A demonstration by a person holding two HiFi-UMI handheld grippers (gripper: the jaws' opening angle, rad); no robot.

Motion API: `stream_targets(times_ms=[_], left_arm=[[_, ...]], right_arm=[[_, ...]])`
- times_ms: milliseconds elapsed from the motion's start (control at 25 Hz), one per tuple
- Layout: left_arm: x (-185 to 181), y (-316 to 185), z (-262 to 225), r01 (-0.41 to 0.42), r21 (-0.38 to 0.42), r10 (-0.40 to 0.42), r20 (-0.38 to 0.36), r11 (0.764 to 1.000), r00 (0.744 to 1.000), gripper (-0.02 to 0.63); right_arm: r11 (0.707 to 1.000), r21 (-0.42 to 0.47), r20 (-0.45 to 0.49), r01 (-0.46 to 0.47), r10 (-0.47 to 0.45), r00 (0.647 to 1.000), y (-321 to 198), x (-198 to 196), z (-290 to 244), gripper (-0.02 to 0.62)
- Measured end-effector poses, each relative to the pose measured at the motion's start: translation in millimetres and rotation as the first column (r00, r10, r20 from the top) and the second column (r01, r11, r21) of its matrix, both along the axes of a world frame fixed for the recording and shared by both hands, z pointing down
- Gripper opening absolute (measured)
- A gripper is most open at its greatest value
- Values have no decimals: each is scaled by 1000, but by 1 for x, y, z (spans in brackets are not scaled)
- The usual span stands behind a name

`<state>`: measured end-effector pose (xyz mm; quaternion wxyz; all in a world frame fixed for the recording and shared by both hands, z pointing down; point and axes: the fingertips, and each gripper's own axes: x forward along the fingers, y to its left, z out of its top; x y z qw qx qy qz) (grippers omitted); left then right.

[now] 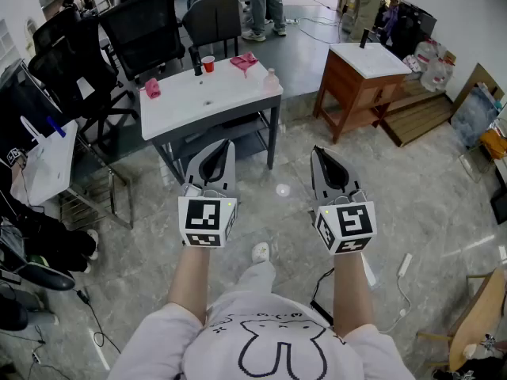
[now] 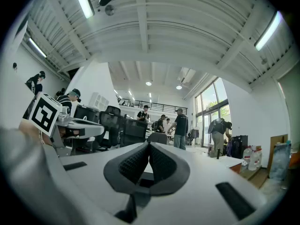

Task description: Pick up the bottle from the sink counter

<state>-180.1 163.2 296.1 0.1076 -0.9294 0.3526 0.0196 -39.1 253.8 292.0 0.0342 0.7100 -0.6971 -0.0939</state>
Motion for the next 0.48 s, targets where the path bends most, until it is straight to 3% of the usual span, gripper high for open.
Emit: stream_targets(times_ms=[280, 480], left_arm=[[24, -71, 8, 40, -34, -42, -33, 999, 999, 9], [44, -125, 18, 58, -59, -60, -29, 997, 998, 9]], right_arm=[[999, -40, -22, 28, -29, 999, -60, 31, 9, 28], [997, -49, 18, 59, -58, 998, -116, 53, 16, 28]])
